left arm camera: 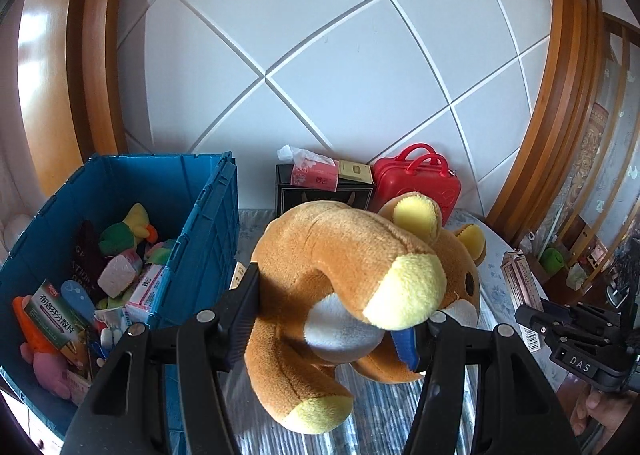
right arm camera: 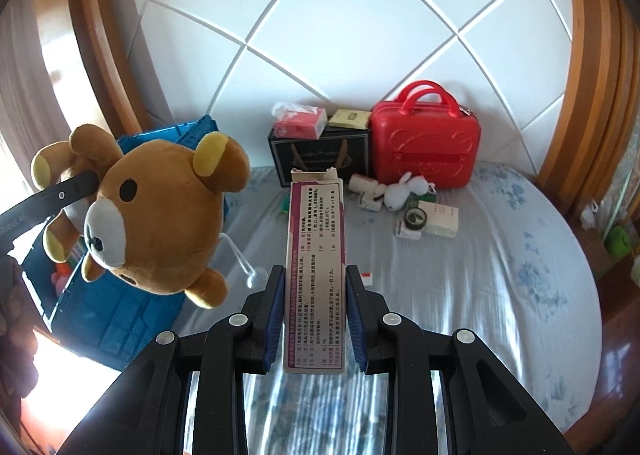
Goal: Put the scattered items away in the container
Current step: 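Lift the brown bear with the left gripper toward the crate while the right gripper carries the pink-white box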
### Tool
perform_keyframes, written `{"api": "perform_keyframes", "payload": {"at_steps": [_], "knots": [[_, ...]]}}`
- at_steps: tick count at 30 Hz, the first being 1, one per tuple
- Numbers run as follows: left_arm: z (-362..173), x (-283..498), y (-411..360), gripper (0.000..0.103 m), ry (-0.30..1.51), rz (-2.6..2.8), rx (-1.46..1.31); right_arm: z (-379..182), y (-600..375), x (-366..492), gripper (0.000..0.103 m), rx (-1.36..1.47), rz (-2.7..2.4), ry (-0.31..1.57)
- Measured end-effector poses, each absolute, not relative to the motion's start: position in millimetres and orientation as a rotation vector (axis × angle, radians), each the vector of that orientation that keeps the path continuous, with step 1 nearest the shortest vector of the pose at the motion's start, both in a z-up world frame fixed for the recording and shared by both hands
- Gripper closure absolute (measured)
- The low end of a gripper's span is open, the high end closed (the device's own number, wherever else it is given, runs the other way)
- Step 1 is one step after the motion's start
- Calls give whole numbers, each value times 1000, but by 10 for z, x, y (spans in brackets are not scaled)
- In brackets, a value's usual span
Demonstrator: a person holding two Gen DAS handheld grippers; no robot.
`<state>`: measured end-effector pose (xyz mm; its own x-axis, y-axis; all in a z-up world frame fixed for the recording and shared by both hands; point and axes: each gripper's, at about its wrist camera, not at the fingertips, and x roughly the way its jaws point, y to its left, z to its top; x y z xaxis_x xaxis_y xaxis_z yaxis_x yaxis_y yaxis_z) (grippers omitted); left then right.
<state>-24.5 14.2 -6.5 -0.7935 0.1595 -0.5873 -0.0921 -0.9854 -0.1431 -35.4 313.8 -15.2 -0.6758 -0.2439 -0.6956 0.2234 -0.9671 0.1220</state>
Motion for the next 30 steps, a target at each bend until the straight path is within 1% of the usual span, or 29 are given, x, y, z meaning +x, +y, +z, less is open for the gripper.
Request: {"api": "perform_keyframes", "payload": {"at_steps": [12,18,30], "knots": [[139,-283,-513,46,-191,2904,-883,52,2479,-442,75,1036,-2628,17],[222,-323,-880,46,-197,2924,-845,85,2142,-497,75,1013,-2613,28],[573,-359,-1611,46,-228,2983,-735,145,1490,-656,75,991,-2578,16]]}}
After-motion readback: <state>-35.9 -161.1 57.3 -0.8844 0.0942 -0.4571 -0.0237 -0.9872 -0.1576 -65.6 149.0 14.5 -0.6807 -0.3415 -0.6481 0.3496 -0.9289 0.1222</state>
